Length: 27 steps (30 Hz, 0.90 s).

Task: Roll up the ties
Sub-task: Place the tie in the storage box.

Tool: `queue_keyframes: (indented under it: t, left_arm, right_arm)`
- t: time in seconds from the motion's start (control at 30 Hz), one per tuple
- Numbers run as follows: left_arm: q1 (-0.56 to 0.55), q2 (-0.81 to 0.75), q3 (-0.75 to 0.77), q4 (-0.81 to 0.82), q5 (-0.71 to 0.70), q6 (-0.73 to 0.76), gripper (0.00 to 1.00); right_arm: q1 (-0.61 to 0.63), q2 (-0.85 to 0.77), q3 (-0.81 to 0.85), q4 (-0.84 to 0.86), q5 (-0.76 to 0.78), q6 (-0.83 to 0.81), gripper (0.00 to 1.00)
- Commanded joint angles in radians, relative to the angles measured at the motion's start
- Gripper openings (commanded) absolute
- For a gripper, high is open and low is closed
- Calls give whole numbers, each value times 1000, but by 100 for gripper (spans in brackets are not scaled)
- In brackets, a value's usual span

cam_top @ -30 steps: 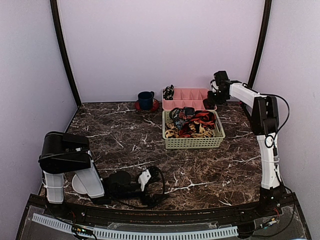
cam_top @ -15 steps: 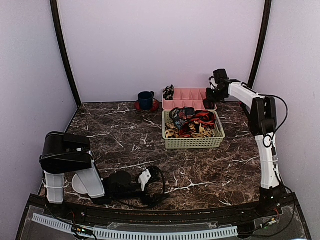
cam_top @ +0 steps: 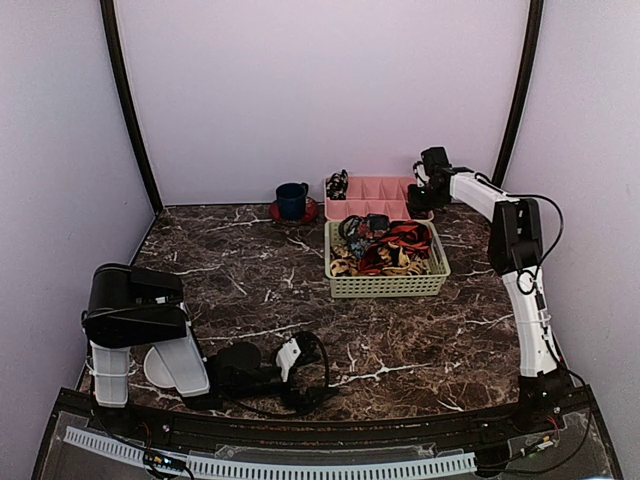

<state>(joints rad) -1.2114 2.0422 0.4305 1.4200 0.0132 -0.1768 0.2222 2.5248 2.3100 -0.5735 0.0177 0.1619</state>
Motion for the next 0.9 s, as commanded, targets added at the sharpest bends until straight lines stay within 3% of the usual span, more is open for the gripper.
queue_keyframes:
  t: [0.0,0.13,0.27,0.5,0.7,0.87]
  left_arm:
    - [11,12,-21,12,-2,-19,99]
    - [19,0,-21,12,8,-25,99]
    - [27,-53,2,-85,4,-27,99]
    - [39,-216,116,-413,-51,-3,99]
    - [89,-343,278,-814,-60,23,99]
    - [166,-470,376,-989,-15,27,99]
  right_arm:
    - [3,93,29,-122,-24,3,5]
    - [0,63,1,-123,-60,2,8]
    - [0,-69,-56,-78,-94,5,19]
    - [0,-283,-83,-66,-141,-1,50]
    - [0,-477,-188,-26,-184,8,63]
    - [0,-644,-338,11,-227,25,72]
